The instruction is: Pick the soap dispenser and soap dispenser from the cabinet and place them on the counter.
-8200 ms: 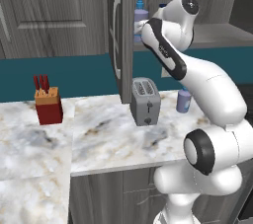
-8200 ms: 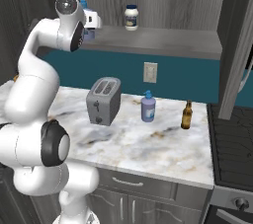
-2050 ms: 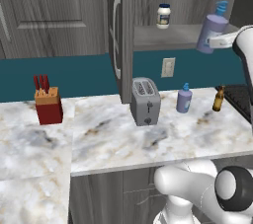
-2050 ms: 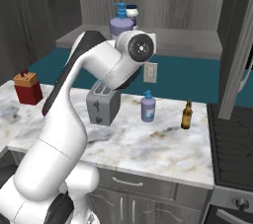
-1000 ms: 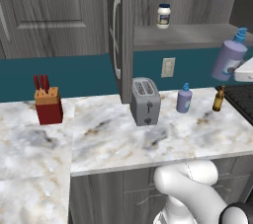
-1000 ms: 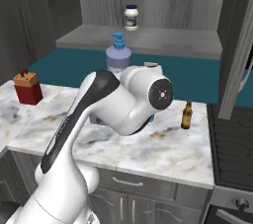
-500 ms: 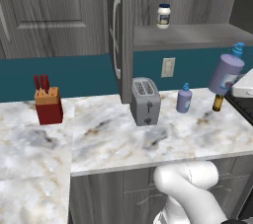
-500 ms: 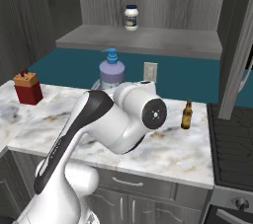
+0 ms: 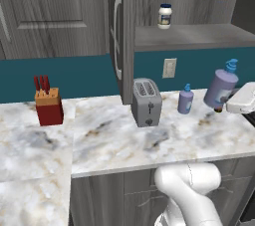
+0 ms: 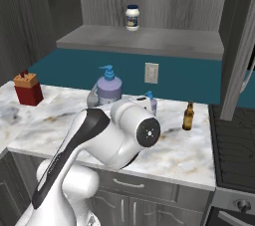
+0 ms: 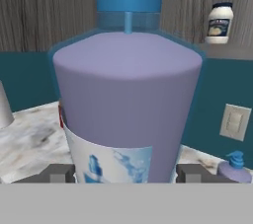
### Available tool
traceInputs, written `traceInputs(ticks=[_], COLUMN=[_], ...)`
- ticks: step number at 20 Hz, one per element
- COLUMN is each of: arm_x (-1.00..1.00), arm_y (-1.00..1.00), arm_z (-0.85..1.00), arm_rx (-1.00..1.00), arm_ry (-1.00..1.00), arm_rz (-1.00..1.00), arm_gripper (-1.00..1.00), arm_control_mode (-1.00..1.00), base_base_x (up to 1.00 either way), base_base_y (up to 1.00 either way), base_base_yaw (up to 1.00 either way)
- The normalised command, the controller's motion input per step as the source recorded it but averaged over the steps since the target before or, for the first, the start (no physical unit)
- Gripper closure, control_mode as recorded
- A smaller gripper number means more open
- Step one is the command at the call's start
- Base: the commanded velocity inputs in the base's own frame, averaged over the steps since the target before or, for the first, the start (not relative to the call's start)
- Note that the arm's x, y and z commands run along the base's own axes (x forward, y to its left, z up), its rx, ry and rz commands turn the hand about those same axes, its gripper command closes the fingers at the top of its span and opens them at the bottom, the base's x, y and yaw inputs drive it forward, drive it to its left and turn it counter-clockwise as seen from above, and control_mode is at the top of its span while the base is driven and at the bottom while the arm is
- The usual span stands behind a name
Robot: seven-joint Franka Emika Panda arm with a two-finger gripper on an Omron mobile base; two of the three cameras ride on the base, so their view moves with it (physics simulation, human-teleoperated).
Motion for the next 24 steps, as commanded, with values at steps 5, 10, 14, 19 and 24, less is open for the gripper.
traceInputs(ticks=[5, 10, 14, 19, 24], arm_x=[0.0, 0.0, 0.03, 0.17, 0.29], arm_y=[0.11, 0.11, 0.09, 0.04, 0.0], arm_z=[-0.44, -0.44, -0.46, -0.41, -0.4], arm_rx=[-0.02, -0.03, -0.04, -0.03, -0.02], arm_ry=[0.0, 0.01, 0.0, 0.01, 0.0], arm_rz=[0.0, 0.0, 0.0, 0.0, 0.0], arm_gripper=[1.0, 1.0, 1.0, 1.0, 1.0], arm_control_mode=[-1.0, -1.0, -1.0, -1.0, -1.0], base_base_x=[0.0, 0.0, 0.0, 0.0, 0.0], base_base_y=[0.0, 0.0, 0.0, 0.0, 0.0], base_base_yaw=[0.0, 0.0, 0.0, 0.0, 0.0])
